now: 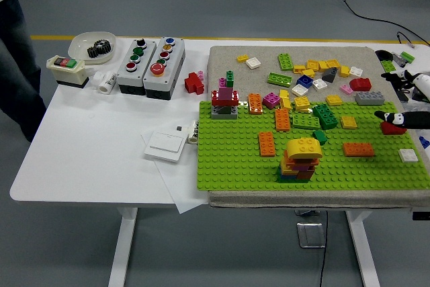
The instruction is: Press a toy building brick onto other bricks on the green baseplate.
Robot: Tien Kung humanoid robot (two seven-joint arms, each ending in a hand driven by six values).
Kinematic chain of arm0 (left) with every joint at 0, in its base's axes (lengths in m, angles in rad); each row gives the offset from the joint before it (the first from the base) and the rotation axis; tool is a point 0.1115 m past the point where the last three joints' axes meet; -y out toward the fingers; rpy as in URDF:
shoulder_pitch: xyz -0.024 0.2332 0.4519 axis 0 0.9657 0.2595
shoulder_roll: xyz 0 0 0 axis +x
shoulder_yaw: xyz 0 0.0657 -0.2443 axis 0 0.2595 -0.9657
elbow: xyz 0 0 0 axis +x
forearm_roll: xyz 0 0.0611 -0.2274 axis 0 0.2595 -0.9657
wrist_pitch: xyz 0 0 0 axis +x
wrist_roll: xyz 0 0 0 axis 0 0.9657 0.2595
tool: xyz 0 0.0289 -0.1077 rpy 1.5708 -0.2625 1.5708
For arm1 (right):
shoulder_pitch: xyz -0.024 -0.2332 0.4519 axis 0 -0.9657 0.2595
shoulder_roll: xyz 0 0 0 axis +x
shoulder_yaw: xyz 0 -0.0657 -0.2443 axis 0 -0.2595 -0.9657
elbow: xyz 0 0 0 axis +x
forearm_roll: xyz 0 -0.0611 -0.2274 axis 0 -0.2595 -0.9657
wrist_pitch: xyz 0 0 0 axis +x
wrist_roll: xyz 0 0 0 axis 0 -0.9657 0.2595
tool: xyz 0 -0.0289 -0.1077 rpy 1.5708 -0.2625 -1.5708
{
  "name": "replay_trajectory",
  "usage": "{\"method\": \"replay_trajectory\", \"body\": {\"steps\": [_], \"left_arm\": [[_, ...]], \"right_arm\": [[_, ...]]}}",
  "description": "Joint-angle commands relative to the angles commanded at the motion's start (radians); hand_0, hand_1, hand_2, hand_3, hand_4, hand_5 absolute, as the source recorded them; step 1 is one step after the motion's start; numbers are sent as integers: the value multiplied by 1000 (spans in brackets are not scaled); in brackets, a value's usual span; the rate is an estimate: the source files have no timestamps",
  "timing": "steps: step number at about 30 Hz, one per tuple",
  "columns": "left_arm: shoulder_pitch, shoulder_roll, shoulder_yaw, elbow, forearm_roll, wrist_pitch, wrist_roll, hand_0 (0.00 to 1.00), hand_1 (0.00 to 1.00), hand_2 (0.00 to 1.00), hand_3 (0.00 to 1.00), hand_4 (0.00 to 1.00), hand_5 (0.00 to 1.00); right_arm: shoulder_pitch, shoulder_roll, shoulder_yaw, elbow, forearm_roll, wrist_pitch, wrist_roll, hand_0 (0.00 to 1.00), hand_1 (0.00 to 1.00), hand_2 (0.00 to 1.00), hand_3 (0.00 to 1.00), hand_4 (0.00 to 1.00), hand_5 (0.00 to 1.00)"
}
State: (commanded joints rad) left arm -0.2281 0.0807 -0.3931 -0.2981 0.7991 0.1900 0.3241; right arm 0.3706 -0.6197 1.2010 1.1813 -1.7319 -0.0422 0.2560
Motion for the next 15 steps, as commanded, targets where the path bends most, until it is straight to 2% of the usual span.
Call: {"method": "replay_trajectory", "body": {"steps": [15], "left_arm": [[4, -2, -7, 0, 12, -1, 3, 758, 772, 723, 585, 644, 663]], "right_arm": [[-3, -4, -7, 2, -1, -2, 1, 738, 746, 790, 833, 884, 398]]}}
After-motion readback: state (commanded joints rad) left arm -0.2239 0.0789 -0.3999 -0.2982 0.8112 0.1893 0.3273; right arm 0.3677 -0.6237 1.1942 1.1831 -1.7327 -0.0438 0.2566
